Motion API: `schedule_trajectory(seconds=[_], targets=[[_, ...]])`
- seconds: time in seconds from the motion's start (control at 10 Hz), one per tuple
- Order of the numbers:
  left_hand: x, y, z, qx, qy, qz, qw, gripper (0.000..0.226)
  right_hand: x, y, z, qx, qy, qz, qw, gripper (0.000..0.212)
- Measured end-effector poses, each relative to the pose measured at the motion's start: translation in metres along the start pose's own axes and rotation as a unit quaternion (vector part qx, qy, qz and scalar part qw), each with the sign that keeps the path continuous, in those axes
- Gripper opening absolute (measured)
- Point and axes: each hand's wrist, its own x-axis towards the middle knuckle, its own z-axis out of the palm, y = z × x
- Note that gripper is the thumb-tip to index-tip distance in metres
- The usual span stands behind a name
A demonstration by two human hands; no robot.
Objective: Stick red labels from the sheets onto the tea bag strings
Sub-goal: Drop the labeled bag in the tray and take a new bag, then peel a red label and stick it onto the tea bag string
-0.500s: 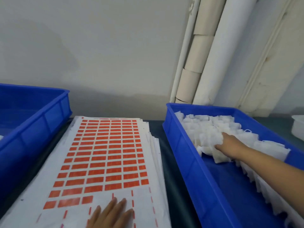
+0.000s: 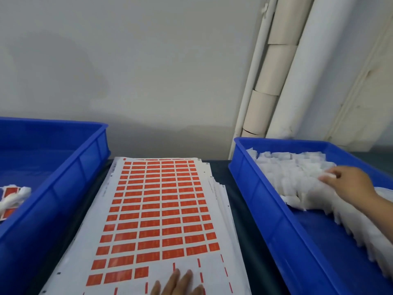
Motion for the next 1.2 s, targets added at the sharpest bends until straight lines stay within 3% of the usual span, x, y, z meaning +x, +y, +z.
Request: schedule_trajectory(seconds=[0.1,0.2,0.3,0.5,0.6,0.7,0.8,0.9,1.2], targets=[[0.003,0.071,-0.045,0.116,0.182,-0.001,0.976,0.049,-0.019,-0.008,-0.033,0.111,0.052,-0.052,0.991,0.015],[0.004,0.079,-0.067,-0.098,0.192,-0.006,0.976,0.053,-0.053,-0.042,-0.074,0.188,0.051,-0.117,0.974,0.006],[-0.009,0.094,-0.075,-0.133,0.183,-0.053,0.973,0.06,-0.086,-0.071,-0.088,0.207,0.024,-0.168,0.964,0.012],[-0.048,0.134,-0.12,-0.299,0.295,0.027,0.907,0.063,-0.184,-0.124,-0.074,0.25,-0.175,-0.271,0.913,0.01],[-0.061,0.132,-0.135,-0.39,0.243,0.063,0.886,0.035,-0.23,-0.143,-0.054,0.255,-0.255,-0.308,0.88,0.011],[-0.068,0.122,-0.129,-0.389,0.259,0.045,0.883,0.008,-0.25,-0.152,-0.04,0.252,-0.278,-0.32,0.87,0.008],[-0.074,0.106,-0.112,-0.365,0.259,0.01,0.894,0.026,-0.268,-0.164,-0.022,0.206,-0.314,-0.355,0.856,0.016],[-0.08,0.098,-0.105,-0.363,0.255,-0.015,0.896,0.023,-0.276,-0.174,-0.013,0.179,-0.31,-0.39,0.848,0.015],[-0.09,0.07,-0.091,-0.329,0.273,-0.047,0.903,0.023,-0.294,-0.199,-0.003,0.271,-0.333,-0.348,0.833,0.016]])
